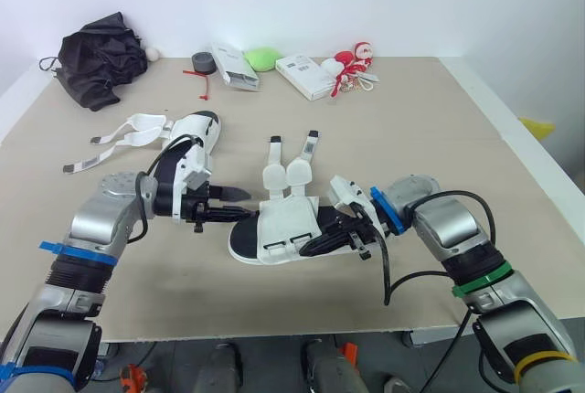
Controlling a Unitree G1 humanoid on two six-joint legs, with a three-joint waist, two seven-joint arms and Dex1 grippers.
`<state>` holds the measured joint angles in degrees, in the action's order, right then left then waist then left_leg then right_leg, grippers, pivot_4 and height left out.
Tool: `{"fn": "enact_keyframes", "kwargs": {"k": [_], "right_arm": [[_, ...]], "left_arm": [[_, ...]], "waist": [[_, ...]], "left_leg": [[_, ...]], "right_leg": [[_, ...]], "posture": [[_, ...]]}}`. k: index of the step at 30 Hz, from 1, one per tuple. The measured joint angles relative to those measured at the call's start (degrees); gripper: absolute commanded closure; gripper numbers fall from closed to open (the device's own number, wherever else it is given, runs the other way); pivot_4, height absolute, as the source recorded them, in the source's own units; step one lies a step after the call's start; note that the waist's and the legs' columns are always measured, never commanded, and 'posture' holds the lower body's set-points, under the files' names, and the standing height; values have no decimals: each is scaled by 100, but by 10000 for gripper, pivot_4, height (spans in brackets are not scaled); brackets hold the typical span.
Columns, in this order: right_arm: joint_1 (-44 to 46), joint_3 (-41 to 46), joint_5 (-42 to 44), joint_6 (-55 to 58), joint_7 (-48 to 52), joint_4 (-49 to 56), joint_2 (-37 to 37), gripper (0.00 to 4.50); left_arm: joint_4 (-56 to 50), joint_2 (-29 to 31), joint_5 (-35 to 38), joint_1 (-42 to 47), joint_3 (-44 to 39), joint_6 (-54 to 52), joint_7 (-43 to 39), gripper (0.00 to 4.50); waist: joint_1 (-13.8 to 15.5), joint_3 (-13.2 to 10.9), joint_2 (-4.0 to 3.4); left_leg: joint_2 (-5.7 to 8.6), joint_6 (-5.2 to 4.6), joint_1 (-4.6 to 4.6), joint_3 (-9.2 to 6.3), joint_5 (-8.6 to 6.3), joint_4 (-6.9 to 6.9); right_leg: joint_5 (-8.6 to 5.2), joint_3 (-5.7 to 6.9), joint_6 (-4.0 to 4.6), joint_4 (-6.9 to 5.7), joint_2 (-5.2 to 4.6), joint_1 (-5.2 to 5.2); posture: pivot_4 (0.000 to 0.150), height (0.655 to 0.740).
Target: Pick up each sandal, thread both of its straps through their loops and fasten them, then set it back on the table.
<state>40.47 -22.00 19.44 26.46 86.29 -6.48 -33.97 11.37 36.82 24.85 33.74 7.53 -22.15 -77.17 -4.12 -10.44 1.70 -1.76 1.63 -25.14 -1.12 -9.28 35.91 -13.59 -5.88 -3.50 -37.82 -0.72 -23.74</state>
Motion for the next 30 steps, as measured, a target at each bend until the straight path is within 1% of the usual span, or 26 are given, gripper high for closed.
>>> {"fn": "enact_keyframes", "kwargs": {"k": [1, 2, 6, 10, 15, 19, 24, 25, 26, 27, 28, 29, 30], "right_arm": [[0, 0, -19, -10, -15, 0, 18, 45000], [0, 0, -45, -20, -27, -3, 33, 45000], [3, 1, -78, -34, -51, -83, 55, 45000], [71, 14, -93, -23, -66, -225, 49, 45000], [76, 16, -117, -18, -120, -254, 44, 45000], [75, 16, -130, 26, -177, -269, 63, 45000], [64, 16, -134, 162, -231, -270, 58, 45000], [49, 20, -112, 195, -237, -270, 57, 36978], [39, 93, -66, 227, -278, -270, 70, 32345], [39, 150, -43, 246, -293, -270, 71, 32345], [41, 256, 6, 301, -320, -269, 70, 24582], [42, 292, 35, 330, -318, -269, 66, 21814], [40, 352, 102, 451, -265, -254, -1, 17891]], "left_arm": [[5, -36, -38, -62, 67, 60, -28, 39635], [-4, -72, -82, -110, 138, 97, -49, 44784], [-60, -176, -428, -274, 360, 447, -35, 44784], [12, -353, -782, -274, 386, 914, 302, 44784], [108, -464, -925, -305, 365, 1184, 502, 44784], [-102, -508, -935, -547, 337, 1171, 723, 44784], [-509, -518, -892, -832, 278, 872, 932, 44784], [-564, -536, -842, -889, 265, 778, 929, 45000], [-587, -588, -765, -945, 248, 685, 926, 45000], [-592, -617, -716, -959, 249, 643, 922, 45000], [-614, -656, -661, -986, 253, 564, 915, 45000], [-620, -665, -644, -997, 256, 553, 912, 45000], [-591, -666, -638, -995, 267, 600, 884, 45000]], "waist": [[0, 0, 0], [0, 0, 0], [0, 0, 0], [3, 0, 0], [2, 1, 1], [1, 1, 1], [-1, 1, 1], [-1, 1, 1], [-2, 1, 0], [-1, 1, 0], [1, 2, 1], [2, 2, 2], [3, 2, 1]], "left_leg": [[0, 0, 0, 0, 0, 7], [1, 0, 0, 0, 0, 10], [-1, 0, 1, -2, 0, 27], [-1, -1, 6, -3, 1, 44], [-1, -3, 12, -3, 2, 53], [-2, -4, 18, -4, 3, 53], [-3, -4, 27, -4, 3, 52], [-2, -4, 28, -4, 3, 51], [-3, -3, 29, -3, 2, 51], [-2, -4, 29, -4, 2, 50], [-2, -4, 29, -6, 2, 51], [-2, -3, 30, -6, 2, 51], [-1, -3, 31, -6, 2, 49]], "right_leg": [[-3, 0, 3, -9, 0, -1], [-4, -1, 2, -15, 0, -3], [-6, 0, 2, -30, 4, -4], [-3, 0, 4, -32, 4, 6], [0, 0, 4, -31, 3, 18], [1, 1, 5, -32, 3, 23], [0, 2, 6, -32, 3, 29], [-1, 2, 6, -32, 3, 31], [-2, 2, 6, -32, 2, 31], [-2, 2, 6, -32, 2, 31], [-2, 4, 5, -32, 2, 34], [-3, 4, 5, -31, 2, 35], [-5, 4, 5, -31, 1, 35]], "posture": [[1500, 7380], [1500, 7380], [1500, 7380], [1500, 7380], [1500, 7380], [1500, 7380], [1500, 7380], [1500, 7380], [1500, 7380], [1500, 7380], [1500, 7380], [1500, 7380], [1500, 7380]]}}
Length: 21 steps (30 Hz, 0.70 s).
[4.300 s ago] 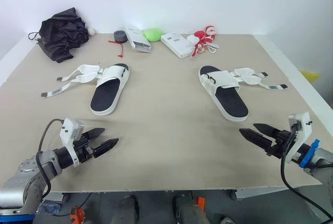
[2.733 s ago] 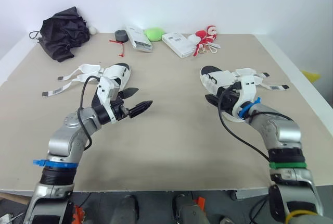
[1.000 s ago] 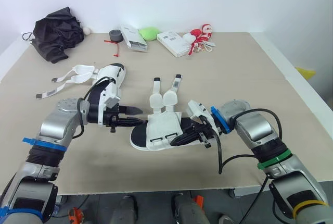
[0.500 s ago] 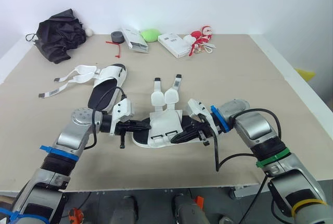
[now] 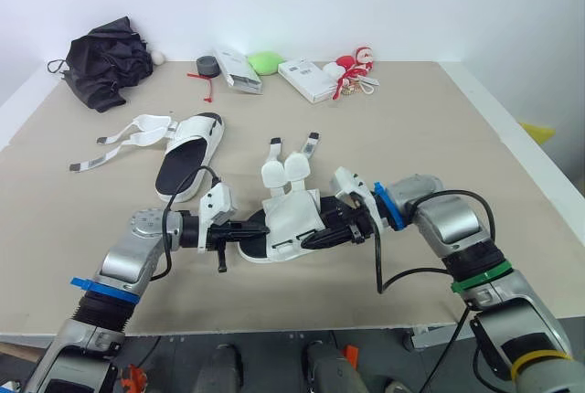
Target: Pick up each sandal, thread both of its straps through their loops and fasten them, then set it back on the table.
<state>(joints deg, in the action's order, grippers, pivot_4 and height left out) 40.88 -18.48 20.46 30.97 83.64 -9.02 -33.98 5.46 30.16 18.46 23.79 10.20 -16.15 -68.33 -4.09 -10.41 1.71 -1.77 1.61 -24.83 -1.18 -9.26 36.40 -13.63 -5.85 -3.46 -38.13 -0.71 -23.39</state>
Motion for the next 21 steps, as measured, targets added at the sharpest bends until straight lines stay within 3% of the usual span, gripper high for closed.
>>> {"fn": "enact_keyframes", "kwargs": {"k": [5, 13, 18, 21], "right_arm": [[-51, 221, 318, 494, 192, 240, -421, 267], [-298, 499, 487, 630, 105, 520, -649, 267], [539, 916, 835, 1607, -2, -270, -756, 267], [560, 976, 732, 1421, 37, -222, -999, 267]], "left_arm": [[261, -7, -27, 86, 55, 277, -148, 45000], [823, -36, -112, 336, 146, 757, -337, 45000], [1187, -37, -338, 615, 309, 1265, -493, 45000], [1398, -75, -429, 745, 343, 1446, -570, 45000]], "waist": [[14, 1, -1], [13, 11, -8], [16, 10, -10], [46, 33, 7]], "left_leg": [[1, 0, 4, 0, -1, -2], [4, 0, 24, 7, 0, -2], [14, -7, 28, 25, 5, -2], [10, -7, 30, 23, 5, -2]], "right_leg": [[-8, 0, 9, 0, -2, 3], [-16, -6, 41, 1, -5, 17], [-8, -12, 46, 1, -25, 15], [-15, -2, 43, 4, -25, 18]], "posture": [[1500, 7380], [1500, 7380], [1500, 7380], [1500, 7380]]}}
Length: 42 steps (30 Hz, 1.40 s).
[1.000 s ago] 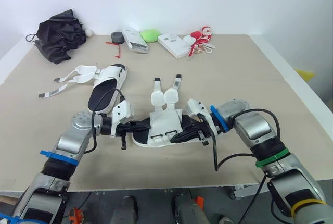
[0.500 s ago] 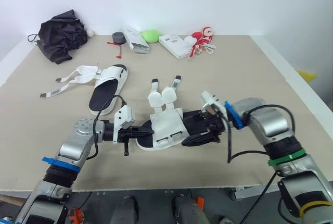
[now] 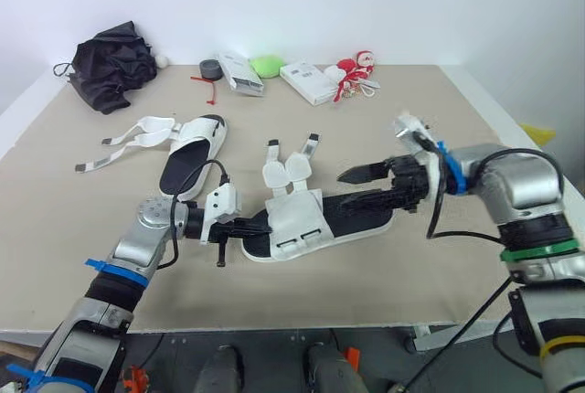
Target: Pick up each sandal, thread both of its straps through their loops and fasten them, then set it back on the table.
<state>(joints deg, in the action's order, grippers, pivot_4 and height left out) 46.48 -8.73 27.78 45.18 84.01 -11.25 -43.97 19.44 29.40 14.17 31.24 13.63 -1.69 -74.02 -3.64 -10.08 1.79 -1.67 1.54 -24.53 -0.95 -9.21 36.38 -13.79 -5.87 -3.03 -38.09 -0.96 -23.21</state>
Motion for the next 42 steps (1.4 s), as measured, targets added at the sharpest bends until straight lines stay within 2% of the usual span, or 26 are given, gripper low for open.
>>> {"fn": "enact_keyframes", "kwargs": {"k": [5, 7, 9, 16, 25, 30, 32, 37, 38, 42], "right_arm": [[-915, -855, -602, -642, 46, 469, -37, 267], [-948, -975, -772, -900, -1, 636, -27, 267], [-775, -1039, -1013, -1143, -172, 363, 136, 267], [-861, -986, -763, -725, 195, 621, -61, 267], [-1088, -995, -605, -311, 192, 1073, -70, 267], [-1068, -995, -605, -252, 76, 1044, 84, 267], [-1040, -995, -563, -166, 64, 1027, 129, 267], [-1039, -995, -546, -131, 67, 1037, 132, 267], [-1049, -993, -530, -128, 60, 1051, 133, 267], [-1053, -980, -486, -70, 13, 1053, 156, 267]], "left_arm": [[244, -155, -24, 140, -13, 88, -7, 45000], [275, -157, -60, 176, -5, 103, -6, 45000], [378, -187, -82, 217, -6, 148, 35, 45000], [424, -205, -83, 226, -5, 186, 69, 45000], [481, -270, -224, 321, -11, 206, 224, 45000], [-236, -40, -57, 129, -33, -556, 12, 45000], [-639, 221, -55, 20, 46, -739, -187, 45000], [-824, 318, -60, 11, 50, -875, -228, 45000], [-1176, 427, 10, -16, 39, -1361, -239, 45000], [-1267, 554, -37, -36, 59, -1361, -270, 45000]], "waist": [[80, 15, -11], [82, 18, -19], [80, 25, -12], [91, 26, -13], [92, 26, -13], [68, 26, -9], [58, 26, -8], [61, 26, -8], [61, 24, -6], [57, 21, -2]], "left_leg": [[2, 2, -10, 14, -2, -2], [2, 3, -7, 17, -2, -1], [1, 2, 11, 22, -2, -1], [1, 2, 10, 29, -2, -1], [0, 5, 8, 29, -5, -10], [-5, 10, 7, 36, -9, -16], [-10, 13, 10, 38, -13, -34], [-9, 12, 12, 31, -13, -55], [-9, 12, 11, 24, -14, -66], [-12, 13, 12, 17, -14, -70]], "right_leg": [[-7, -11, -5, 0, -3, -11], [-5, -13, -8, 0, -2, -8], [-2, -16, -3, 1, -5, 0], [-2, -15, -3, 1, -12, -1], [-10, -14, -5, 1, -10, -4], [-11, -16, -2, 1, -9, -13], [-20, -15, 6, 3, -5, -17], [-32, -16, 4, 3, 1, -17], [-39, -16, 3, 3, 7, -19], [-42, -15, 8, 3, 13, -19]], "posture": [[1500, 7380], [1500, 7380], [1500, 7380], [1500, 7380], [1500, 7380], [1500, 7380], [1500, 7380], [1500, 7380], [1500, 7380], [1500, 7380]]}}
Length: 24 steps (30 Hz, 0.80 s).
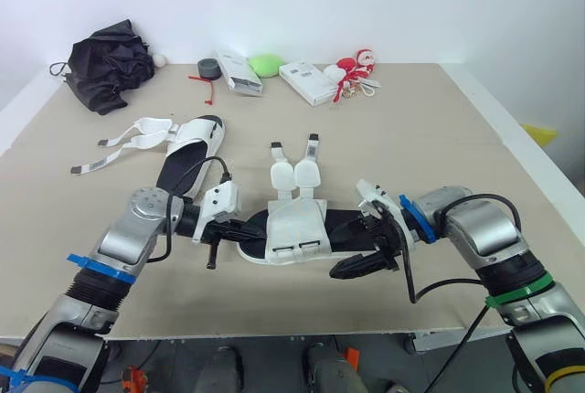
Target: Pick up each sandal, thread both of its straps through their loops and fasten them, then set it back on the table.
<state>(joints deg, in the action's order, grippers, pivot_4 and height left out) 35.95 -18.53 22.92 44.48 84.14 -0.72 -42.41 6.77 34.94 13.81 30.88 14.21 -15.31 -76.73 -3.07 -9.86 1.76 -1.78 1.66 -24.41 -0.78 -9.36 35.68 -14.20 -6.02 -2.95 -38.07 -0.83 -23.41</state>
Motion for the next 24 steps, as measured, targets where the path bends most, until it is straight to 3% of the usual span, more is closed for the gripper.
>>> {"fn": "enact_keyframes", "kwargs": {"k": [15, 24], "right_arm": [[-73, 88, 84, 159, -235, 53, -4, 267], [36, 280, 279, 276, -83, -97, -210, 267]], "left_arm": [[44, -401, -189, -510, -70, 296, 729, 45000], [291, -438, -192, -541, -65, 728, 700, 45000]], "waist": [[38, 57, 10], [47, 83, 8]], "left_leg": [[15, -2, 33, 13, 3, 16], [18, -2, 30, 29, 3, 13]], "right_leg": [[0, 2, 6, 4, -33, 14], [-1, 3, 4, 16, -47, 13]], "posture": [[1500, 7380], [1500, 7380]]}}
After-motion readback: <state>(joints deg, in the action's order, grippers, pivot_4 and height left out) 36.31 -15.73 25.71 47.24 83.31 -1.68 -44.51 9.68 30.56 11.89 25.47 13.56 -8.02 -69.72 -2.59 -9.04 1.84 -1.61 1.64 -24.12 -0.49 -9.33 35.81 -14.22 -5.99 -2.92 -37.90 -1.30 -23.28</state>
